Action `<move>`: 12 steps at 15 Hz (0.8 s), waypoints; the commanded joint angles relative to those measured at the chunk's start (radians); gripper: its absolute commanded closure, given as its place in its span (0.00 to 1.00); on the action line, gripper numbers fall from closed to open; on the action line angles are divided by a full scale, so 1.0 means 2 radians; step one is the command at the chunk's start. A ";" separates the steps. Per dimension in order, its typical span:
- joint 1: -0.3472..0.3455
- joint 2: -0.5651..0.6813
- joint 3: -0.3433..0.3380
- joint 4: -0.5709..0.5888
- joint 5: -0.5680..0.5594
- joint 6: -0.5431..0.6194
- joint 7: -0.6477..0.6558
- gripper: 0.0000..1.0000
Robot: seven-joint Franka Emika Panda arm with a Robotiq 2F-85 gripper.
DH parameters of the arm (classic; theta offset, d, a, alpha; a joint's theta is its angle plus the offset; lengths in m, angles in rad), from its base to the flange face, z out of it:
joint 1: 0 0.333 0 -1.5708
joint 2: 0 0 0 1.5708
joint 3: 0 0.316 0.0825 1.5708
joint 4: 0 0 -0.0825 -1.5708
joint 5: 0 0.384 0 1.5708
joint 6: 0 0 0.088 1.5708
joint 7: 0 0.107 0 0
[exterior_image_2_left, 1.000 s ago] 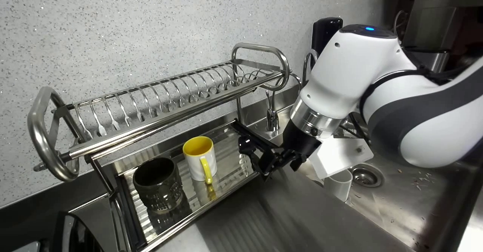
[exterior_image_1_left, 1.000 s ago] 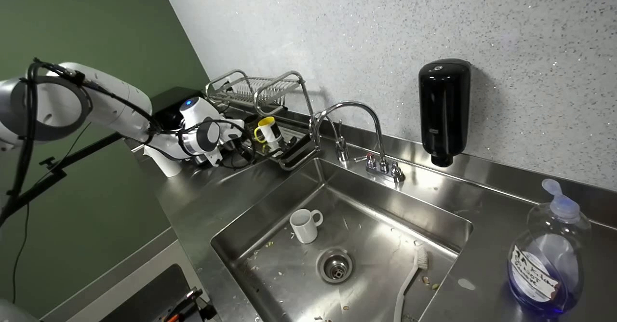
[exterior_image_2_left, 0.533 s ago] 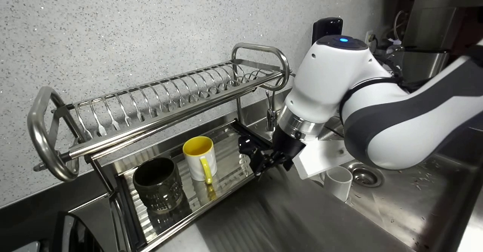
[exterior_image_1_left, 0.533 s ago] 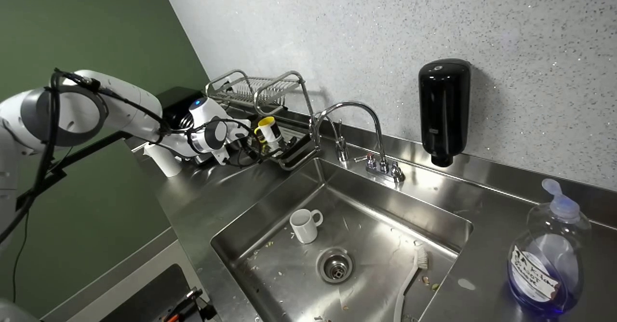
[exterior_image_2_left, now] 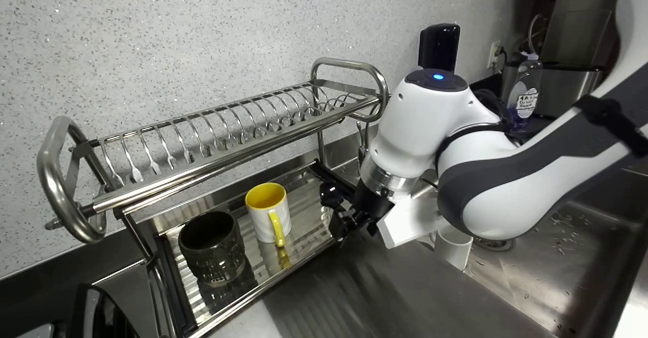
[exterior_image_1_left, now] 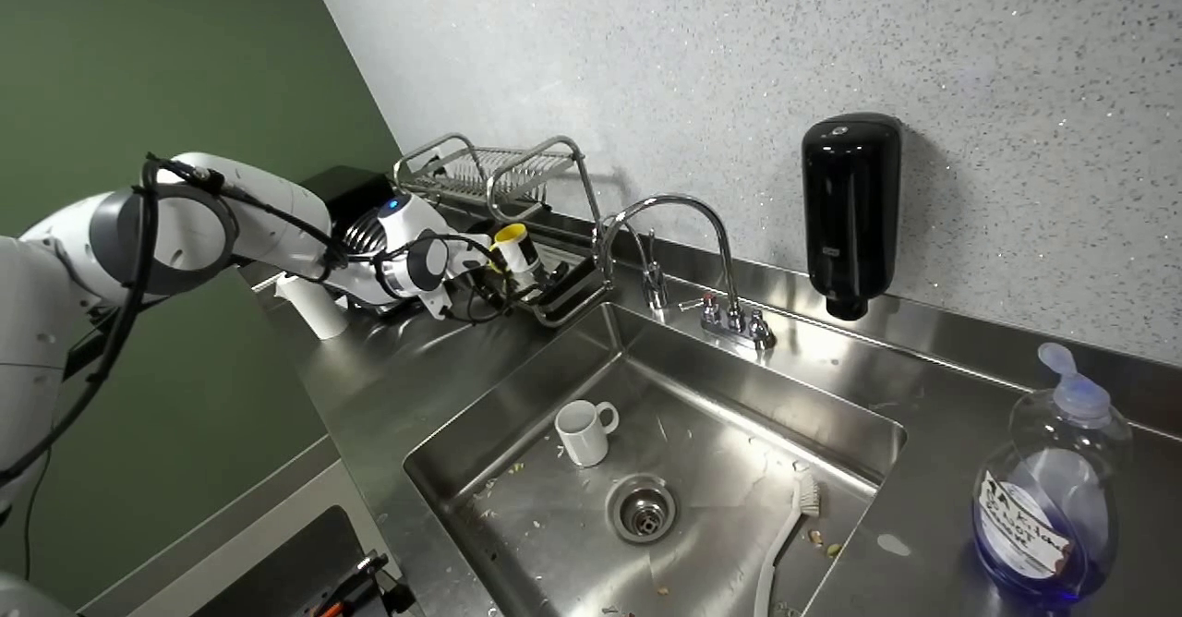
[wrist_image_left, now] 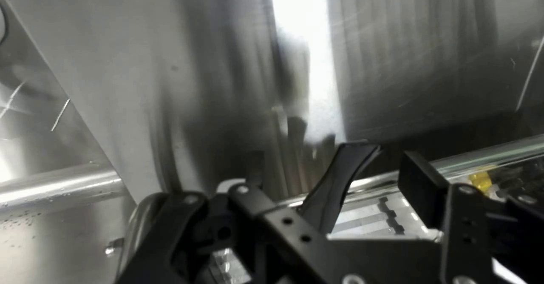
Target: Put the black inside the sink
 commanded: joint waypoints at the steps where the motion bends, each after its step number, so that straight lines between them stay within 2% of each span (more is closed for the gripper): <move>1: 0.007 0.020 -0.009 0.035 0.012 -0.020 0.005 0.49; 6: 0.015 0.023 -0.014 0.044 0.010 -0.022 0.008 0.88; 8: 0.022 0.019 -0.022 0.041 0.008 -0.023 0.014 1.00; 9: 0.029 0.014 -0.029 0.035 0.005 -0.021 0.019 0.96; 12: 0.059 -0.007 -0.059 0.004 -0.005 -0.011 0.044 0.95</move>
